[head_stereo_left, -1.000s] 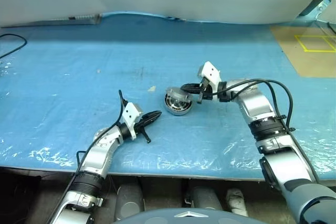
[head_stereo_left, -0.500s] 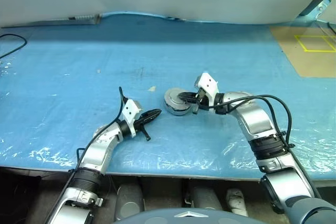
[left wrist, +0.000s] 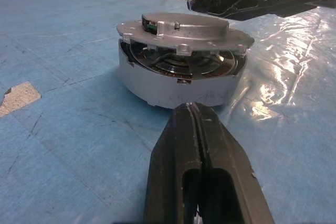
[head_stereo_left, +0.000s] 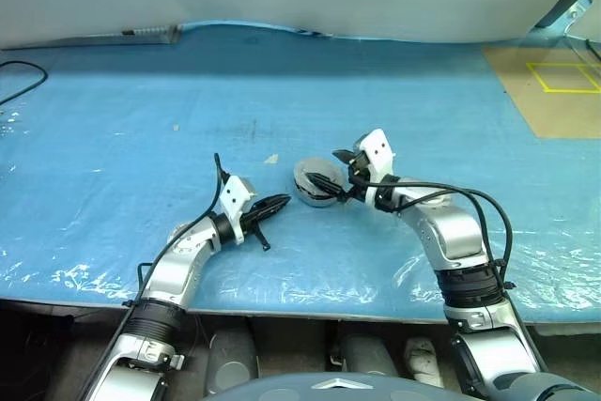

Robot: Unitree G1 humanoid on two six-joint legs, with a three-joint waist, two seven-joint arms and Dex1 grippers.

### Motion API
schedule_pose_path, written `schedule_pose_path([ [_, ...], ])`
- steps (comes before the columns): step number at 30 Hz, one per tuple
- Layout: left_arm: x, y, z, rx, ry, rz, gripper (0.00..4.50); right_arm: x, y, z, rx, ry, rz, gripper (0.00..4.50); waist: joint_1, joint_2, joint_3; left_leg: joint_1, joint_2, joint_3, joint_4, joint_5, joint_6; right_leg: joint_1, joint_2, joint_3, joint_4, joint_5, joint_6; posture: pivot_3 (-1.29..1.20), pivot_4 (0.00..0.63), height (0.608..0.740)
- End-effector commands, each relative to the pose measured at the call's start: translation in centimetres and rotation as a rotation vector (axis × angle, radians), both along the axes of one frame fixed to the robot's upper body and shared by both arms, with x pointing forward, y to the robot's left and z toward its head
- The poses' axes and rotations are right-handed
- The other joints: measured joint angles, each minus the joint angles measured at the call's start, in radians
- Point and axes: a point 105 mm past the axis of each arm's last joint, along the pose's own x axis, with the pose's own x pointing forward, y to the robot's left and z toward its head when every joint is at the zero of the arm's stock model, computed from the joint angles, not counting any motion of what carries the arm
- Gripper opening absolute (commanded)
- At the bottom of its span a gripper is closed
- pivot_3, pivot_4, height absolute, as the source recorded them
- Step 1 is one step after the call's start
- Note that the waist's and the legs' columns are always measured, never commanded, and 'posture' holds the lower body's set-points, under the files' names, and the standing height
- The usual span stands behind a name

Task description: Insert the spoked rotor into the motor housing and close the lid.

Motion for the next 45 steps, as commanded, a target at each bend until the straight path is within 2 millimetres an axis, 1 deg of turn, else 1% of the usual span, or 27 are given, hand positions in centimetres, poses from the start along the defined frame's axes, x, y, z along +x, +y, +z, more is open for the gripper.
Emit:
schedule_pose_path([
  [1,0.1,0.0,1.2,-0.015,-0.041,-0.015,0.0,-0.3,0.6,0.9,0.03,-0.028,0.014,4.41,0.0,0.0,0.0,0.0,0.0,0.0,0.0,0.0,0.0,0.0,0.0,0.0,0.0,0.0,0.0,0.0,0.15,0.74],
  [4,0.1,0.0,1.1,-0.013,-0.04,-0.014,0.0,-0.2,0.8,0.4,0.022,-0.017,0.019,4.41,0.0,0.0,0.0,0.0,0.0,0.0,-0.001,0.0,0.0,0.0,0.0,0.0,-0.001,0.0,0.0,0.0,0.15,0.74],
  [10,0.1,0.0,1.0,-0.014,-0.038,-0.013,0.0,-0.4,1.0,-1.0,-0.06,-0.025,0.053,4.41,0.0,0.0,0.0,0.0,0.0,0.0,-0.001,0.0,0.0,0.0,0.0,0.0,-0.001,0.0,0.0,0.0,0.15,0.74],
  [15,0.1,0.1,0.9,-0.014,-0.036,-0.01,0.0,-0.4,0.9,-1.6,-0.093,-0.036,0.052,4.41,0.0,0.0,0.0,0.0,0.0,0.0,-0.001,0.0,0.0,0.0,0.0,0.0,-0.001,0.0,0.0,0.0,0.15,0.74],
  [18,0.2,0.1,0.9,-0.011,-0.035,-0.008,0.0,-0.1,0.7,-1.6,-0.096,-0.046,0.029,3.8,0.0,0.0,0.0,0.0,-0.001,0.0,-0.001,0.0,0.0,0.0,0.0,0.0,-0.001,0.0,0.0,0.0,0.15,0.74],
  [20,0.2,0.2,0.9,-0.01,-0.034,-0.006,0.0,0.0,0.6,-1.5,-0.098,-0.056,0.02,3.15,0.0,0.0,0.0,0.0,-0.001,0.0,-0.001,0.0,0.0,0.0,0.0,0.0,-0.001,0.0,0.0,0.0,0.15,0.74],
  [21,0.2,0.2,0.9,-0.01,-0.034,-0.005,0.0,0.1,0.5,-1.5,-0.1,-0.062,0.015,2.95,0.0,0.0,0.0,0.0,0.0,0.0,-0.001,0.0,0.0,0.0,0.0,0.0,-0.001,0.0,0.0,0.0,0.15,0.74],
  [27,0.3,0.2,1.0,-0.01,-0.035,-0.004,0.0,0.3,0.1,-1.0,-0.163,-0.116,0.013,2.95,0.0,0.0,0.0,0.0,-0.001,0.0,-0.001,0.0,0.0,0.0,0.0,0.0,-0.001,0.0,0.0,0.0,0.15,0.74],
  [31,0.3,0.3,1.1,-0.011,-0.034,-0.005,0.0,0.1,0.1,-1.1,-0.209,-0.132,0.026,2.95,0.0,0.0,0.0,0.0,-0.001,0.0,-0.001,0.0,0.0,0.0,0.0,0.0,-0.001,0.0,0.0,0.0,0.15,0.74],
  [38,0.4,0.4,1.1,-0.009,-0.03,-0.006,0.0,-0.1,0.3,-2.3,-0.26,-0.112,0.037,2.95,-0.001,0.0,0.0,0.001,-0.001,0.0,-0.001,0.0,0.0,0.0,0.0,0.0,-0.001,0.0,0.0,0.0,0.15,0.74],
  [41,0.5,0.7,1.4,-0.02,-0.028,0.007,0.0,0.2,0.4,-2.8,-0.275,-0.109,0.017,2.95,-0.001,0.0,0.0,0.002,-0.001,0.0,-0.001,0.0,0.0,0.002,0.0,0.001,-0.001,0.0,0.0,0.0,0.15,0.74],
  [45,0.8,1.0,1.7,-0.024,-0.029,0.018,0.0,0.6,0.2,-3.8,-0.319,-0.089,-0.019,2.95,-0.004,0.0,-0.001,0.003,-0.001,0.0,-0.001,0.0,0.0,0.002,0.0,0.001,-0.001,0.0,0.0,0.0,0.15,0.74],
])
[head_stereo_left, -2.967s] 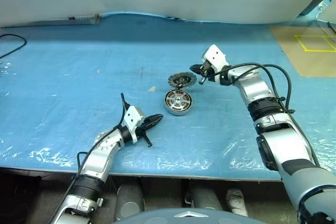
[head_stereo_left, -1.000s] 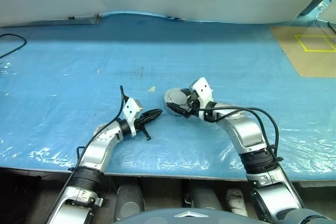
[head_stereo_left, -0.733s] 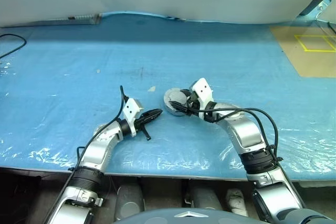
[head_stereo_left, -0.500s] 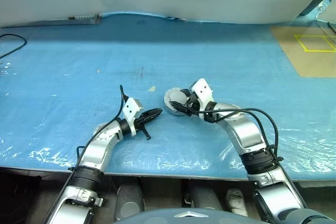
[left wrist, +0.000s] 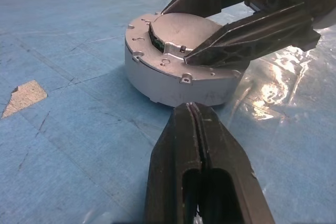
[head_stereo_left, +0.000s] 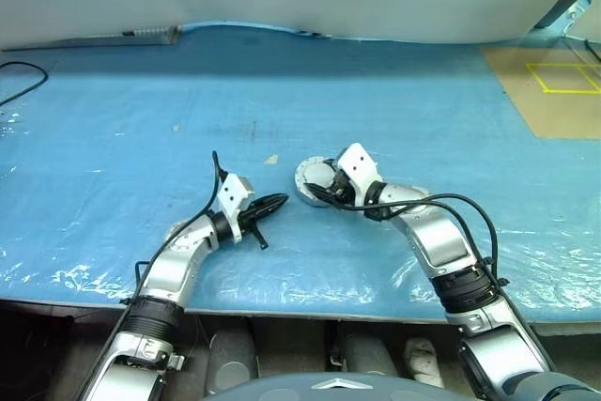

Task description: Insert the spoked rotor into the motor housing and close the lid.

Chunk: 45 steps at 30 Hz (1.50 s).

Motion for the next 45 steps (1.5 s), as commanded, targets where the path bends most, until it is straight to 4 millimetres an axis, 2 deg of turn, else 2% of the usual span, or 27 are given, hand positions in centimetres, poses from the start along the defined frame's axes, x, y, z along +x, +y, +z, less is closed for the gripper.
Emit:
schedule_pose_path([
  [1,0.2,0.4,1.5,-0.02,-0.046,0.014,0.0,0.5,-0.7,-2.3,-0.085,0.048,-0.059,2.95,-0.002,0.0,0.0,0.001,0.0,0.0,0.0,0.0,0.0,0.001,0.0,0.0,0.0,0.0,0.0,0.0,0.15,0.74],
  [4,-0.6,0.4,1.5,-0.032,-0.048,0.038,0.0,0.5,-0.7,-2.8,-0.086,0.07,-0.072,2.95,-0.005,0.0,0.0,0.004,0.0,0.0,0.0,0.0,0.0,0.005,0.0,0.0,0.0,0.0,0.0,0.0,0.15,0.74],
  [8,0.0,0.5,2.0,-0.11,0.153,0.129,0.0,0.6,-0.8,-2.9,-0.073,0.086,-0.082,2.95,-0.004,0.0,0.0,0.006,0.0,0.0,-0.001,0.0,0.0,0.008,0.0,0.0,-0.002,0.0,0.0,0.0,0.15,0.74],
  [11,0.9,0.6,2.7,-0.244,0.414,0.14,0.0,0.6,-0.9,-3.0,-0.069,0.093,-0.088,2.95,-0.003,0.0,0.0,0.008,0.0,0.0,-0.001,0.0,0.0,0.009,0.0,0.0,-0.001,0.0,0.0,0.0,0.15,0.74],
  [15,1.6,0.0,4.7,-0.413,0.505,0.134,0.0,0.4,-0.9,-3.2,-0.069,0.102,-0.09,2.95,-0.004,0.0,0.0,0.008,-0.002,0.0,0.0,0.0,0.0,0.01,0.0,0.001,-0.001,0.0,0.0,0.0,0.15,0.74],
  [17,1.9,-0.6,4.9,-0.454,0.551,0.13,0.0,0.4,-0.9,-3.2,-0.068,0.105,-0.09,2.95,-0.005,0.0,0.0,0.008,-0.002,0.0,-0.001,0.0,0.0,0.01,0.0,0.001,-0.003,0.0,0.0,0.0,0.15,0.74],
  [27,3.4,-2.9,3.5,-0.418,0.612,0.159,0.0,0.5,-0.7,-3.1,-0.06,0.105,-0.093,2.95,-0.005,0.0,-0.001,0.005,-0.002,0.0,-0.006,0.0,0.0,0.011,0.0,0.0,-0.01,0.0,0.002,0.0,0.15,0.74],
  [34,4.3,-3.3,2.2,-0.368,0.646,0.195,0.0,0.4,-0.9,-3.1,-0.058,0.106,-0.1,2.95,-0.003,0.0,-0.001,0.006,-0.003,-0.001,-0.008,0.0,0.0,0.011,0.0,-0.001,-0.015,0.001,0.003,0.0,0.15,0.74],
  [40,4.2,-3.5,1.6,-0.319,0.662,0.179,0.0,-0.2,-0.4,-2.8,-0.026,0.128,-0.045,2.95,0.001,0.0,-0.001,0.006,-0.004,-0.001,-0.008,0.0,0.0,0.013,-0.001,-0.001,-0.015,0.001,0.003,0.0,0.15,0.74],
  [44,4.0,-3.8,1.5,-0.3,0.667,0.161,0.0,-1.2,0.2,-2.2,0.029,0.152,0.019,4.31,0.005,-0.001,-0.001,0.006,-0.004,-0.001,-0.01,0.0,0.0,0.013,-0.001,-0.001,-0.017,0.001,0.003,0.0,0.15,0.74],
  [45,4.0,-3.9,1.5,-0.297,0.666,0.157,0.0,-1.5,0.2,-2.0,0.039,0.16,0.033,4.41,0.005,-0.001,-0.001,0.006,-0.004,-0.001,-0.01,0.0,0.0,0.013,-0.001,-0.001,-0.017,0.001,0.003,0.0,0.15,0.74],
])
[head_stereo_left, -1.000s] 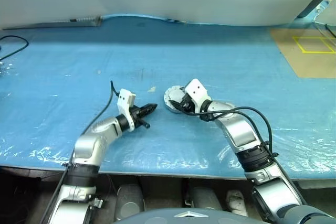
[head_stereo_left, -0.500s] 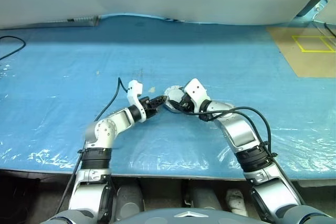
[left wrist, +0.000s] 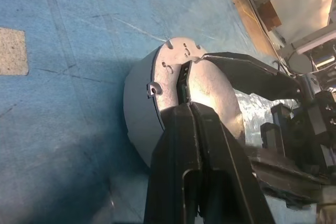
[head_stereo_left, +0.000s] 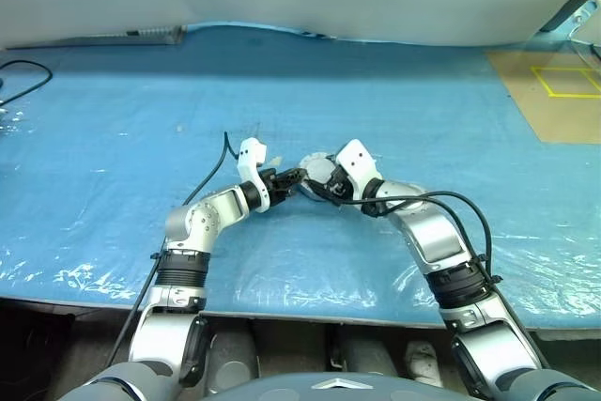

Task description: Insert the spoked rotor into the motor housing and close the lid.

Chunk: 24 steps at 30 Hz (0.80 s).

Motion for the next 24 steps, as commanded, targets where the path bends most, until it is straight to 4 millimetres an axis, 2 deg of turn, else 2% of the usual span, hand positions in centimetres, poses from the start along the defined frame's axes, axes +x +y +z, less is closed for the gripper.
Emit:
schedule_pose_path([
  [1,-0.1,0.0,-0.8,0.046,0.024,-0.014,0.0,-1.8,0.4,-1.6,0.027,0.121,0.066,4.41,0.0,0.0,0.0,0.0,0.0,0.0,-0.001,0.0,0.0,0.0,0.0,0.0,0.0,0.0,0.0,0.0,0.15,0.74],
  [6,0.0,-0.2,-0.8,0.052,0.015,-0.03,0.0,-1.9,-0.3,-0.5,0.074,0.107,0.042,4.41,0.0,0.0,0.0,0.0,0.0,0.0,-0.002,0.0,0.0,0.0,0.0,0.0,0.0,0.0,0.0,0.0,0.15,0.74],
  [14,-0.4,-1.1,-0.3,0.042,-0.014,-0.086,0.0,-0.8,-2.9,1.6,0.196,0.1,-0.107,4.41,0.003,0.0,0.0,0.0,0.0,0.0,-0.002,0.0,0.0,-0.001,0.0,0.0,-0.001,0.0,0.0,0.0,0.15,0.74],
  [19,-0.9,-1.7,0.0,0.034,-0.03,-0.123,0.0,0.7,-5.0,0.6,0.298,0.235,-0.294,4.41,0.015,0.0,0.0,-0.001,0.0,0.0,-0.002,0.0,0.0,-0.002,0.0,0.0,-0.001,0.0,0.0,0.0,0.15,0.74],
  [24,-1.0,-1.7,0.0,0.034,-0.034,-0.127,0.0,0.6,-5.2,-0.5,0.427,0.412,-0.356,4.41,0.02,0.0,0.0,-0.001,-0.001,0.0,-0.002,0.0,0.0,-0.002,0.0,0.0,0.0,0.0,0.0,0.0,0.15,0.74],
])
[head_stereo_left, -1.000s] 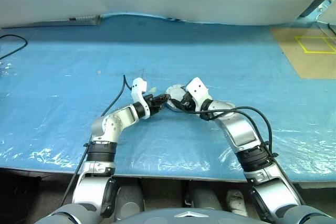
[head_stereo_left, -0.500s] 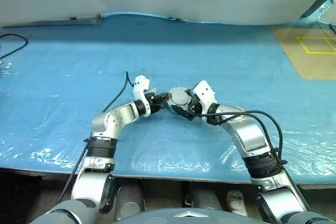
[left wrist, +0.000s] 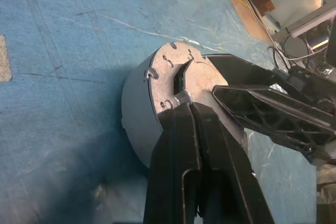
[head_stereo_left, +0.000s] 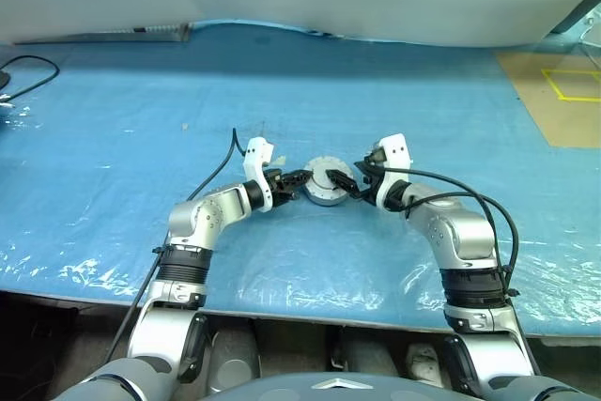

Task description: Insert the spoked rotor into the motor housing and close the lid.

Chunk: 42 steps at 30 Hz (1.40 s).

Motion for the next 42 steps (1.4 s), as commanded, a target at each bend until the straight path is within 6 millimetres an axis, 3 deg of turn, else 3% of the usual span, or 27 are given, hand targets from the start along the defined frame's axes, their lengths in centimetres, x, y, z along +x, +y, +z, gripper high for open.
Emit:
schedule_pose_path([
  [1,-0.6,-0.6,-0.2,0.009,0.001,-0.034,0.0,-0.3,-0.3,-0.9,0.1,0.121,-0.029,4.41,0.0,0.0,0.0,0.0,0.0,0.0,0.0,0.0,0.0,0.0,0.0,0.0,0.0,0.0,0.0,0.0,0.15,0.74],
  [15,-0.8,-0.8,-0.3,0.006,-0.007,-0.046,0.0,-2.7,2.2,-1.3,0.615,0.455,0.031,4.41,-0.001,0.0,0.0,0.001,0.0,0.0,-0.004,0.0,0.0,0.0,0.0,0.0,-0.001,0.0,0.0,0.0,0.15,0.74],
  [22,-0.8,-0.6,-0.4,0.009,-0.006,-0.046,0.0,-3.4,2.0,-1.5,0.715,0.51,0.039,2.16,-0.002,0.001,0.0,0.002,0.0,0.0,-0.005,0.0,-0.001,-0.001,0.0,0.0,-0.001,0.0,0.0,0.0,0.15,0.74],
  [28,-1.1,-0.5,-0.5,0.007,0.0,-0.05,0.0,-4.6,1.3,-2.6,0.667,0.553,0.044,1.06,0.001,0.004,-0.002,0.003,-0.001,0.0,-0.006,0.0,-0.001,0.001,0.0,0.0,-0.002,0.0,0.001,0.0,0.15,0.74],
  [37,-0.6,-0.4,0.3,-0.015,-0.048,-0.032,0.0,-5.0,1.5,-3.2,0.659,0.573,0.042,1.06,0.003,0.004,-0.002,0.003,-0.001,0.0,-0.006,0.0,-0.001,0.001,0.0,0.0,-0.002,-0.001,0.001,0.0,0.15,0.74],
  [40,-0.3,0.6,1.2,-0.103,-0.023,0.01,0.0,-4.7,1.8,-2.4,0.718,0.55,0.044,1.06,0.0,0.004,-0.002,0.003,-0.001,0.0,-0.006,0.0,-0.001,0.001,0.0,0.0,-0.002,-0.001,0.001,0.0,0.15,0.74],
  [42,-0.2,1.4,1.7,-0.171,0.005,0.037,0.4,-4.2,1.8,-1.4,0.77,0.516,0.042,1.06,-0.004,0.004,-0.002,0.003,-0.001,0.0,-0.006,0.0,-0.001,0.0,0.0,0.0,-0.002,-0.001,0.001,0.0,0.15,0.74],
])
